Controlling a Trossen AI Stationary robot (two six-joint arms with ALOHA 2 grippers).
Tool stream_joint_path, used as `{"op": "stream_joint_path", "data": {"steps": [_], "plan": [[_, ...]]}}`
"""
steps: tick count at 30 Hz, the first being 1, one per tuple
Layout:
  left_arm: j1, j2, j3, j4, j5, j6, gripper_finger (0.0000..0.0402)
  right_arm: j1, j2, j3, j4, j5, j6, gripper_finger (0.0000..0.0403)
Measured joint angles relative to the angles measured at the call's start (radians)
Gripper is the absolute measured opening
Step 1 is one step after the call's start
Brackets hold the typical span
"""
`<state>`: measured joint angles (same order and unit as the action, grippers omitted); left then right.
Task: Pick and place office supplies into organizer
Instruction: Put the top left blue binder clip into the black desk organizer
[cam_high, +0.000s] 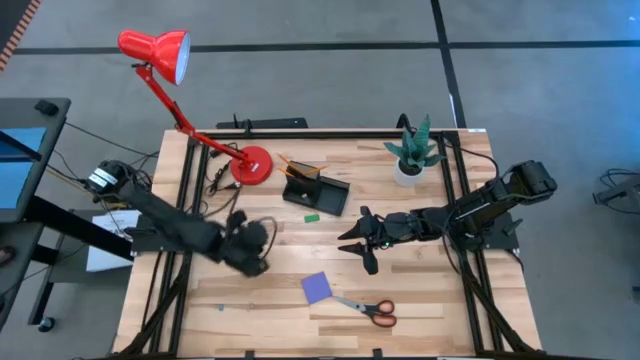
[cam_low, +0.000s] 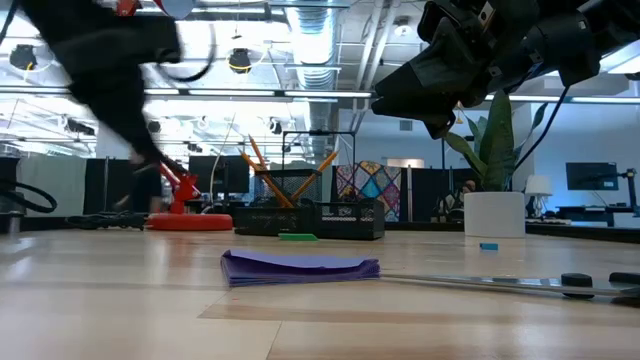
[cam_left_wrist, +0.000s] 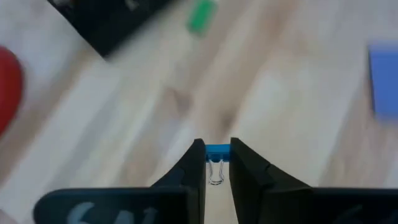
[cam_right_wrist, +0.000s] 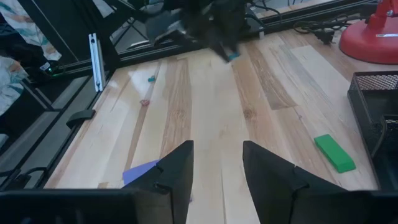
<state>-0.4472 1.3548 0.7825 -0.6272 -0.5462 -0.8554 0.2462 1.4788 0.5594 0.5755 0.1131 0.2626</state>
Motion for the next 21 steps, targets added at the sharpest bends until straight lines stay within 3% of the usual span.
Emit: {"op": "stream_joint_path", "data": {"steps": [3, 6, 12, 15, 21], "plan": [[0.124, 0.000, 0.044, 0.016, -0.027, 0.039, 0.0030, 0.000, 0.000, 0.000, 0.000, 0.000, 0.000, 0.0134], [0.249, 0.007, 0.055, 0.131, -0.026, 0.210, 0.0030, 0.000, 0.000, 0.000, 0.000, 0.000, 0.000, 0.0134], [0.435, 0.084, 0.056, 0.437, 0.143, 0.533, 0.0030, 0.002, 0.000, 0.000, -0.001, 0.000, 0.000, 0.0134], [0.495, 0.142, 0.057, 0.502, 0.196, 0.572, 0.0030, 0.002, 0.000, 0.000, 0.000, 0.000, 0.000, 0.0134], [0.573, 0.265, 0.057, 0.528, 0.194, 0.605, 0.0030, 0.002, 0.000, 0.000, 0.000, 0.000, 0.000, 0.0134]]}}
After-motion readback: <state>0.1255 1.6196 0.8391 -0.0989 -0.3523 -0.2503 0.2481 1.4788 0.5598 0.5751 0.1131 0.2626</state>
